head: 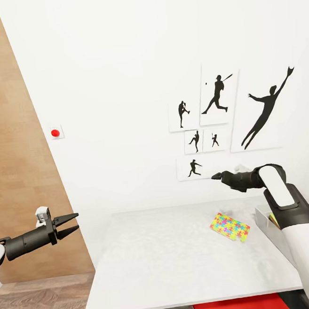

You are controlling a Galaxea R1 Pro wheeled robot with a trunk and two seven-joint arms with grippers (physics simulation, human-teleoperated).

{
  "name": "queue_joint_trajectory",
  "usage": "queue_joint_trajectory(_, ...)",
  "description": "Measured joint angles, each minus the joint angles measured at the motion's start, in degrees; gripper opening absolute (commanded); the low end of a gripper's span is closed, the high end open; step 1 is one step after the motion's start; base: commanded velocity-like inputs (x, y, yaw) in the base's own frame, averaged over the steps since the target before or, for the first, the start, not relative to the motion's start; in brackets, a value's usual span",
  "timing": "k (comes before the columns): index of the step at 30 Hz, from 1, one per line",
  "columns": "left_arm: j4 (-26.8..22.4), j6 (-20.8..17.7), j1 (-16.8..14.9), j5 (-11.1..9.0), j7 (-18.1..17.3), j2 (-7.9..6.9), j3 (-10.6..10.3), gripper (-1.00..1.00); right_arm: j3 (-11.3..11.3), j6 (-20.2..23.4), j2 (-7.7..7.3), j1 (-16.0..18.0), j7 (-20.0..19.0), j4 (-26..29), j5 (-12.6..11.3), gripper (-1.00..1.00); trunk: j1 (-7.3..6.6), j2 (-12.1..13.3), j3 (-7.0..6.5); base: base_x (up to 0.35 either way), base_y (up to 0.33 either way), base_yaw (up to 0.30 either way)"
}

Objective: Put all the toys in the child's room - the three board games (two on the bed and one on the table), the two jigsaw puzzles on the table, and the tennis ball on the table - inside the toy box on the table in the child's room.

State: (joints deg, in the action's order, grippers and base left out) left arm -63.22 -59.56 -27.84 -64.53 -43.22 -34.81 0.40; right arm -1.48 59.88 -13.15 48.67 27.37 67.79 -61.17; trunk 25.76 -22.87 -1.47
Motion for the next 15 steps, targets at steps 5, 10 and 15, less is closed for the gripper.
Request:
queue_joint_trajectory(5, 0.0, 0.0, 0.0, 0.0, 0.0, 0.0, 0.0, 1.0, 0.0, 0.0, -0.16, 0.0, 0.3, 0.0, 0.0, 1.0, 0.0, 0.0, 0.0, 0.0, 0.0, 0.0)
queue_joint_trajectory(10, 0.0, 0.0, 0.0, 0.1, 0.0, 0.0, 0.0, 1.0, 0.0, 0.0, -0.19, 0.0, 0.5, -0.1, 0.0, 1.0, 0.0, 0.0, 0.0, 0.037, 0.015, 0.0)
queue_joint_trajectory(15, 0.0, 0.0, 0.0, 0.1, 0.0, 0.01, 0.0, 1.0, 0.0, 0.0, -0.23, 0.0, 0.5, -0.1, 0.0, 1.0, -0.01, 0.0, 0.0, 0.085, 0.044, -0.091)
